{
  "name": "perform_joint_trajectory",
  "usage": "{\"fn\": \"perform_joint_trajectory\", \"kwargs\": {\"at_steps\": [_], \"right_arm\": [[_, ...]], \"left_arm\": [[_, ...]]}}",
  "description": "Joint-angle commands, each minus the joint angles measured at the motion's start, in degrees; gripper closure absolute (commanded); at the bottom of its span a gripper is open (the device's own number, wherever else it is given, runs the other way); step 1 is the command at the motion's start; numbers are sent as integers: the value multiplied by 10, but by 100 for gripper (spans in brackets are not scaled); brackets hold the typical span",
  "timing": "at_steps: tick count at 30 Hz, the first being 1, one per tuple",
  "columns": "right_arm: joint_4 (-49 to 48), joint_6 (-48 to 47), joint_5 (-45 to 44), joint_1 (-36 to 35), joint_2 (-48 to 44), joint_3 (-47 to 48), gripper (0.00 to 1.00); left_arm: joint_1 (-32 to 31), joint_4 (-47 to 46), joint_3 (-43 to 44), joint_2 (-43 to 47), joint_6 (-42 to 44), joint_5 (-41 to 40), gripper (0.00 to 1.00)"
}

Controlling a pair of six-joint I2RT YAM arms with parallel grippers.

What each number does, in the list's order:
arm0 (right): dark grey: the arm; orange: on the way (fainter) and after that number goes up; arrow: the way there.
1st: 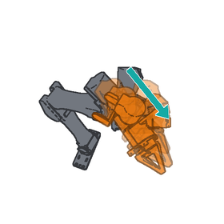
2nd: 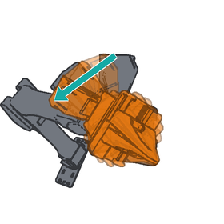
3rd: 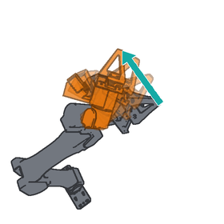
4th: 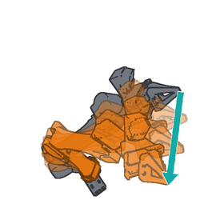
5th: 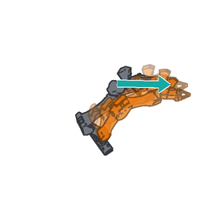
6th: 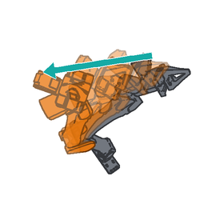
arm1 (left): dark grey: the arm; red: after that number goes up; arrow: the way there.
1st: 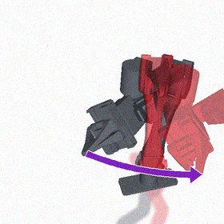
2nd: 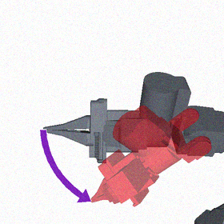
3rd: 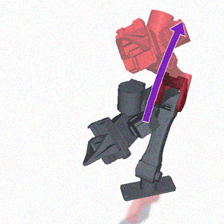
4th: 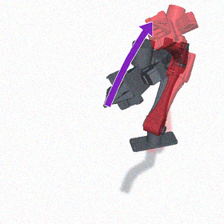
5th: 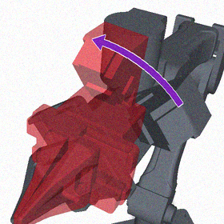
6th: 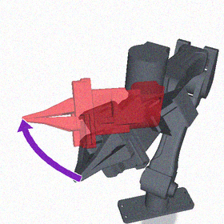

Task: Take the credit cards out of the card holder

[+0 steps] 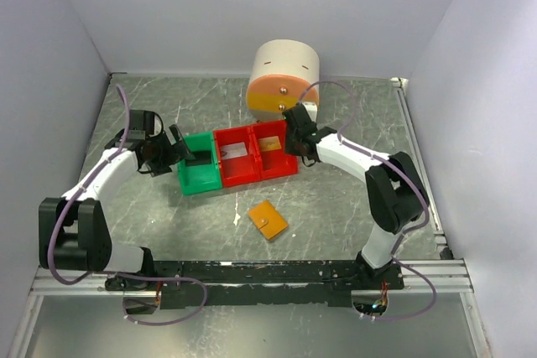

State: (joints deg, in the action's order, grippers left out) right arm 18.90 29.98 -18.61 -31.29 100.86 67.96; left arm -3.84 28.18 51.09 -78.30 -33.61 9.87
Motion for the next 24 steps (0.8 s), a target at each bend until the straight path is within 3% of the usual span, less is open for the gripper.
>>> {"fn": "perform_joint_trajectory", "kwargs": {"at_steps": [1,12,20,24], "right_arm": [[-4,10,-43,9,-45,-55,59],[16,15,-47,18,-154,-158,66],[30,-45,55,27,-213,-143,47],[49,-33,136,24,-275,-160,46]], "left_arm": [[6,-31,23,-24,34,52,3],[5,-57,-5,12,34,121,3],[-4,-53,-57,91,10,151,3],[-35,-60,-104,146,-18,155,3]]}}
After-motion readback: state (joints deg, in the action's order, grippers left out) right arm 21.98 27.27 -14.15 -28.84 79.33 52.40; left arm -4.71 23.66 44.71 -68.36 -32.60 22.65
